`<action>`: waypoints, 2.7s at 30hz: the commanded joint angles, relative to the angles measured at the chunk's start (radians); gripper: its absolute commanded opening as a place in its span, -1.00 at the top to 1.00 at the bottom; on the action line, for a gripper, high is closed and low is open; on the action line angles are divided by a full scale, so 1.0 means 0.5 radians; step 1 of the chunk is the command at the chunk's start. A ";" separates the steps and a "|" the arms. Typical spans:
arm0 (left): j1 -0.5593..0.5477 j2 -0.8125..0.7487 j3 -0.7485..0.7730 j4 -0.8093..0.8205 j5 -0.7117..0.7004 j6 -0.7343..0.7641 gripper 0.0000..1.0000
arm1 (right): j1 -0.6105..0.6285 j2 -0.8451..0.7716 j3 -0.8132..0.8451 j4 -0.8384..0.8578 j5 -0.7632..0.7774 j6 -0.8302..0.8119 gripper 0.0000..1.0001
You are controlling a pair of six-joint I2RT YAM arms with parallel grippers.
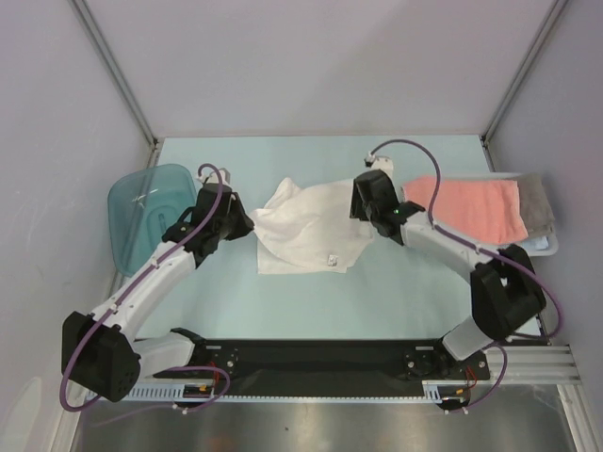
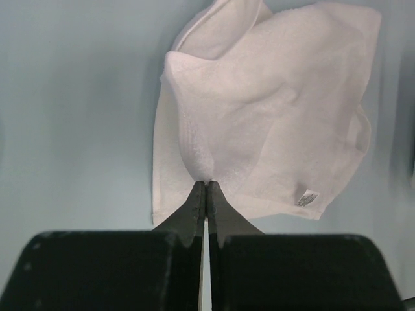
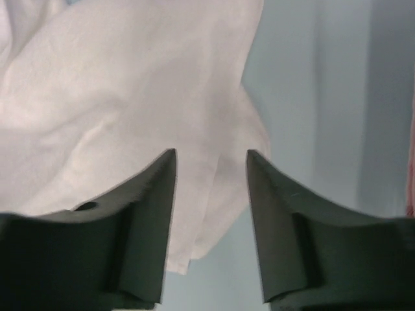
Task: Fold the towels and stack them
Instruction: Flatten out the crumpled towel
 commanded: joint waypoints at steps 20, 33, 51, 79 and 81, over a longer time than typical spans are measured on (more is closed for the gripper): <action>-0.018 -0.069 -0.083 0.157 0.093 0.024 0.99 | 0.533 -0.271 -0.738 0.095 -0.210 0.704 0.13; -0.018 -0.069 -0.107 0.163 0.105 0.030 0.99 | 0.548 -0.191 -0.809 0.196 -0.152 0.793 0.17; -0.018 -0.072 -0.108 0.151 0.139 0.067 0.99 | 0.542 -0.176 -0.812 0.203 -0.118 0.805 0.82; -0.073 -0.263 1.193 -0.144 -0.011 0.889 0.99 | 0.303 -0.921 0.644 -0.298 0.185 -0.511 1.00; -0.110 -0.278 1.273 -0.110 -0.002 0.981 0.99 | 0.306 -0.921 0.737 -0.270 0.170 -0.627 1.00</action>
